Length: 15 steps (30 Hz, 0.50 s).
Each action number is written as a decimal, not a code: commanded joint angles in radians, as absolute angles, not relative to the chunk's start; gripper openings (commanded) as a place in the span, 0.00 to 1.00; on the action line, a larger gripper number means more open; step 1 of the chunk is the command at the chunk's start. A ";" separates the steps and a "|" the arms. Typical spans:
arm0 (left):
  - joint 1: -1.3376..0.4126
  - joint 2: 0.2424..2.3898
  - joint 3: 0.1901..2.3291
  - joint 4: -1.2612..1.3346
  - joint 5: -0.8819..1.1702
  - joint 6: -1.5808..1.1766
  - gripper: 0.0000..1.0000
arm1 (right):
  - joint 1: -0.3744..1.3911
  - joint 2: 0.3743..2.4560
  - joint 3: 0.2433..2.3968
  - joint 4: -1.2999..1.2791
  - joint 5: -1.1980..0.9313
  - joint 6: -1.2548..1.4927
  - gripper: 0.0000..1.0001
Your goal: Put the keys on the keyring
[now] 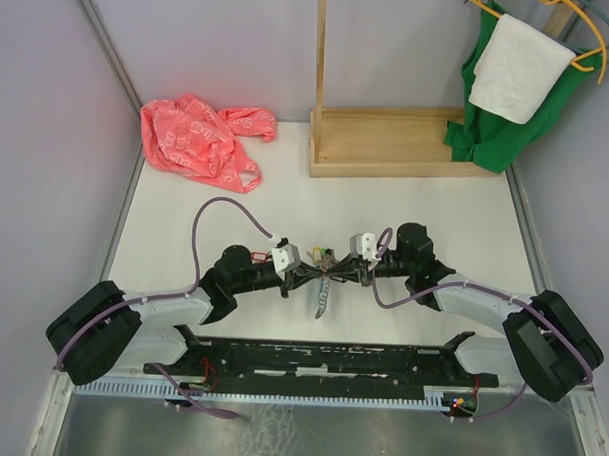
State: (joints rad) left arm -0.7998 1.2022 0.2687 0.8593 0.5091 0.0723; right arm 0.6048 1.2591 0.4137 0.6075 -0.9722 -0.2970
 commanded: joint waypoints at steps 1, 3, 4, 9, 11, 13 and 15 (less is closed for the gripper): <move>-0.797 1.162 0.325 0.824 0.535 0.149 0.03 | 0.604 1.218 0.455 0.520 -0.990 -0.353 0.05; -0.797 1.137 0.341 0.759 0.532 0.178 0.03 | 0.604 1.190 0.474 0.437 -0.975 -0.388 0.09; -0.797 1.124 0.355 0.718 0.527 0.192 0.03 | 0.603 1.174 0.486 0.386 -0.966 -0.412 0.12; -0.800 1.085 0.424 0.527 0.487 0.253 0.03 | 0.604 1.095 0.527 0.196 -0.899 -0.508 0.22; -0.807 1.082 0.448 0.481 0.471 0.263 0.03 | 0.604 1.075 0.545 0.140 -0.881 -0.533 0.24; -0.820 1.082 0.473 0.437 0.451 0.279 0.03 | 0.604 1.064 0.560 0.103 -0.874 -0.551 0.27; -0.833 1.082 0.493 0.405 0.433 0.291 0.03 | 0.603 1.063 0.570 0.090 -0.873 -0.559 0.29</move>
